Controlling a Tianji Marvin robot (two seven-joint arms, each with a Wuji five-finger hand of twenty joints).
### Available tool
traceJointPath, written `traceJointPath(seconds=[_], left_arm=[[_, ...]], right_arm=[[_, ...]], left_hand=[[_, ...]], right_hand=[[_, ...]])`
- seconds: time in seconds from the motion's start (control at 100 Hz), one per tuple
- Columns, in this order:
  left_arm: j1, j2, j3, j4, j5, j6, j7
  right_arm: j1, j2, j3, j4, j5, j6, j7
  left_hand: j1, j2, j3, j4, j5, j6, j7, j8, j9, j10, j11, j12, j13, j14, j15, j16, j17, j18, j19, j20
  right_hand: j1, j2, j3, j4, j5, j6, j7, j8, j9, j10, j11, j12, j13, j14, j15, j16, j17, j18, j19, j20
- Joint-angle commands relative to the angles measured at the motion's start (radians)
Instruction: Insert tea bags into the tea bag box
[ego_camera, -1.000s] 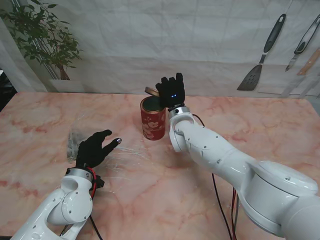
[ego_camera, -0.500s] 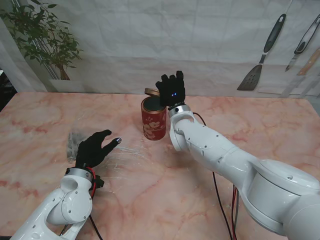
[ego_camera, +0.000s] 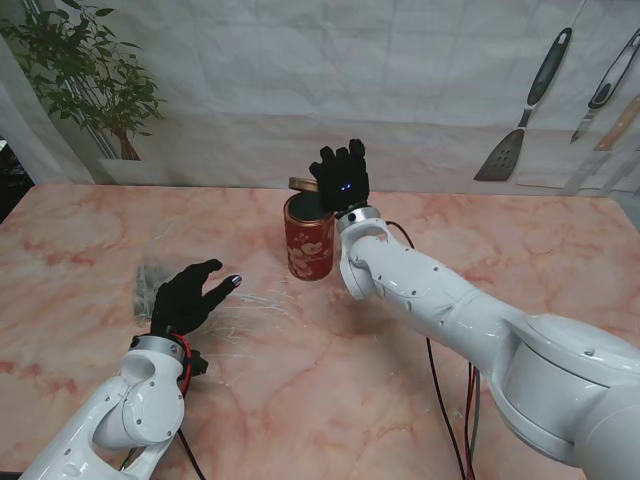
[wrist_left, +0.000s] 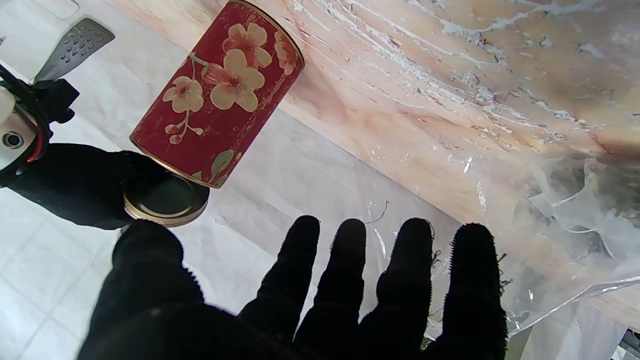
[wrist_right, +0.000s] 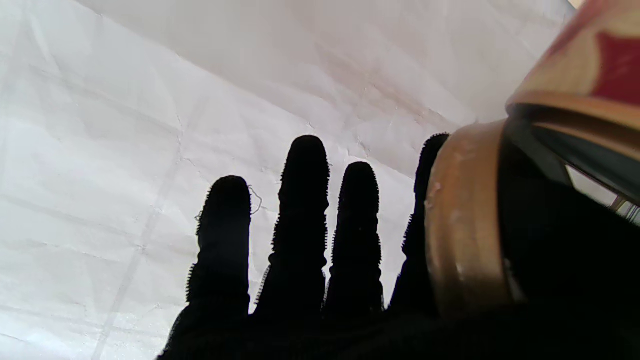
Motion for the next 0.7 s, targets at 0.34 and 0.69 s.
traceJointPath(seconds=[0.34, 0.69], left_arm=[[-0.004, -0.004, -0.002, -0.001, -0.01, -0.001, -0.012], [-0.005, -0.005, 0.0, 0.0, -0.011, 0.002, -0.008]], right_arm=[[0.012, 0.027, -0.017, -0.041, -0.035, 0.002, 0.071], [0.009, 0.059, -0.01, -0.088, -0.055, -0.017, 0.11]], left_hand=[[0.026, -0.005, 0.005, 0.032, 0.031, 0.002, 0.004, 0.007, 0.004, -0.021, -0.002, 0.019, -0.004, -0.023, 0.01, 0.005, 0.001, -0.023, 0.028, 0.019], [0.028, -0.005, 0.004, 0.032, 0.029, 0.0, 0.004, 0.007, 0.003, -0.021, -0.002, 0.019, -0.004, -0.024, 0.009, 0.005, -0.001, -0.022, 0.027, 0.018]], right_hand=[[-0.117, 0.036, -0.01, 0.166, -0.092, 0.057, -0.136, 0.131, -0.132, 0.073, -0.023, -0.023, -0.084, 0.025, -0.02, -0.016, -0.054, 0.004, -0.029, -0.025], [-0.179, -0.009, -0.071, 0.158, -0.139, 0.086, -0.176, 0.144, -0.182, 0.108, -0.036, -0.025, -0.118, 0.034, -0.03, -0.018, -0.075, 0.009, -0.04, -0.028]])
